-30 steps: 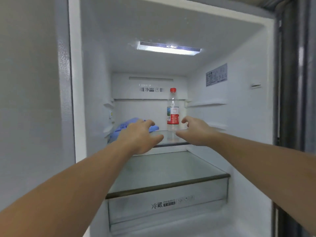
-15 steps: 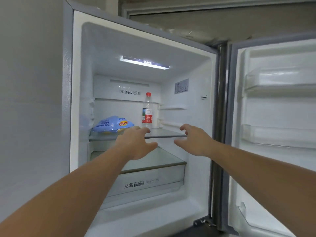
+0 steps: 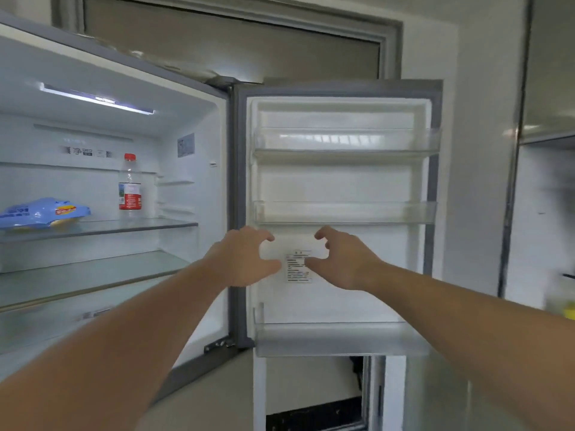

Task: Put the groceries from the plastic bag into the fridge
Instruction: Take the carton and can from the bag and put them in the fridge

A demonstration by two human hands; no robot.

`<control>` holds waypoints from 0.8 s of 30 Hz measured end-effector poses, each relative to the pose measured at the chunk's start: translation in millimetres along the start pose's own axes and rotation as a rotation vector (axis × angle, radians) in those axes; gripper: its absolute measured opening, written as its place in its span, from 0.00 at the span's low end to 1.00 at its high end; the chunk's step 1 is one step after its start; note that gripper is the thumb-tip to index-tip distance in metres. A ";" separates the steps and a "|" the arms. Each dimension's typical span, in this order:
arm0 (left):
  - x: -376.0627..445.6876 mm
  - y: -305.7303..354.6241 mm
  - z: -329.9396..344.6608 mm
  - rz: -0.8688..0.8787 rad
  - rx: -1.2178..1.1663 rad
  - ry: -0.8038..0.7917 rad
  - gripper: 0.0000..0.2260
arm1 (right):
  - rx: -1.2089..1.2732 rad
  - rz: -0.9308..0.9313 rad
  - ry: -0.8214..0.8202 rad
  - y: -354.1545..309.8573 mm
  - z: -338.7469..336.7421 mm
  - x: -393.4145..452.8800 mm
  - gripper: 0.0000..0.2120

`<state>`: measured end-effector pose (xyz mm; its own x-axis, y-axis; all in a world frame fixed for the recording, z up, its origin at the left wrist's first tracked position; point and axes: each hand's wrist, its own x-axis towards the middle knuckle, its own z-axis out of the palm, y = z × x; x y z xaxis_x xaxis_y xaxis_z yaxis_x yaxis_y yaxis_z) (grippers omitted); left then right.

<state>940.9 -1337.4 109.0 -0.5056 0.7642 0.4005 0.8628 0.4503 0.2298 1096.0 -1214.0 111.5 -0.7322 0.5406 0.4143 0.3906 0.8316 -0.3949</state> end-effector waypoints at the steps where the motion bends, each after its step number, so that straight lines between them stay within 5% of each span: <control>1: 1.5 17.2 10.3 0.036 -0.013 -0.021 0.29 | -0.016 0.048 0.010 16.5 -10.0 -10.8 0.29; 13: 27.0 253.7 118.9 0.578 -0.249 -0.227 0.27 | -0.235 0.652 0.191 191.6 -128.6 -168.5 0.29; 24: -30.4 454.0 163.6 1.094 -0.441 -0.362 0.26 | -0.356 1.190 0.445 220.5 -213.4 -342.1 0.27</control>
<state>1347.1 -1080.7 56.1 0.5719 0.7563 0.3178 0.7250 -0.6472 0.2356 1551.7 -1188.4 57.7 0.3762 0.8987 0.2256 0.8387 -0.2268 -0.4951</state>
